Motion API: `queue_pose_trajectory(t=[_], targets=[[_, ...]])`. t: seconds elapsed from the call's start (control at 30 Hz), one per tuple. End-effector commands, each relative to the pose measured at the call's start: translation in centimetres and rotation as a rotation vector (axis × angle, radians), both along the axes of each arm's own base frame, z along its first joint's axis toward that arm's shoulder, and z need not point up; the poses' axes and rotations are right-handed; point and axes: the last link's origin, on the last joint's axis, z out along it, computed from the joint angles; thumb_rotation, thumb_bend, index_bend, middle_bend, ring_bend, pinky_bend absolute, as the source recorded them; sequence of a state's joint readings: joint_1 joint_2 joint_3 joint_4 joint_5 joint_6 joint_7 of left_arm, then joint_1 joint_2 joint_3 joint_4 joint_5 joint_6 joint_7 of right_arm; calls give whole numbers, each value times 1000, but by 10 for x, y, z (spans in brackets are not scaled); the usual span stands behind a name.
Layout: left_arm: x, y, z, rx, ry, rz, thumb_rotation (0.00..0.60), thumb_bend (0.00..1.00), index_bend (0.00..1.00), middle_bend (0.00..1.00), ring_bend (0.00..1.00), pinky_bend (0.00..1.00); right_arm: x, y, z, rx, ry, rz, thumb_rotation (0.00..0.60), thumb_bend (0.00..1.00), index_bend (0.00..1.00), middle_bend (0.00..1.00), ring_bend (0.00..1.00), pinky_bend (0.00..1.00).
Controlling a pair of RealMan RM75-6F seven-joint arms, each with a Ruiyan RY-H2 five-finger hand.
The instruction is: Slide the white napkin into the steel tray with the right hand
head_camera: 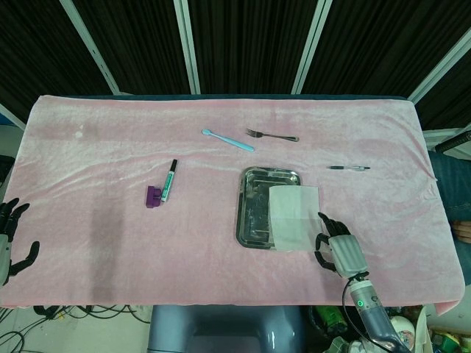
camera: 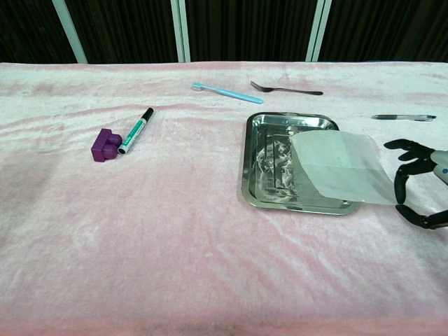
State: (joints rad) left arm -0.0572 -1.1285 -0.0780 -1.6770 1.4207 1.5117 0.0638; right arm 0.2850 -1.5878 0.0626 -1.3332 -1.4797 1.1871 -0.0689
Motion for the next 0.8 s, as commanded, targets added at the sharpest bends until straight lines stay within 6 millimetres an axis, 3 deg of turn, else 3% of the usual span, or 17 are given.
queue_pose_trajectory(t=[0.03, 0.8], targets=[[0, 0, 0, 1, 0, 1, 600, 395, 119, 37, 0, 0, 12, -7, -4, 2, 13, 12, 600, 389, 711, 62, 148, 168], [0, 0, 0, 4, -1, 8, 600, 395, 118, 37, 0, 0, 96, -24, -18, 92, 141, -145, 600, 390, 736, 62, 148, 169]])
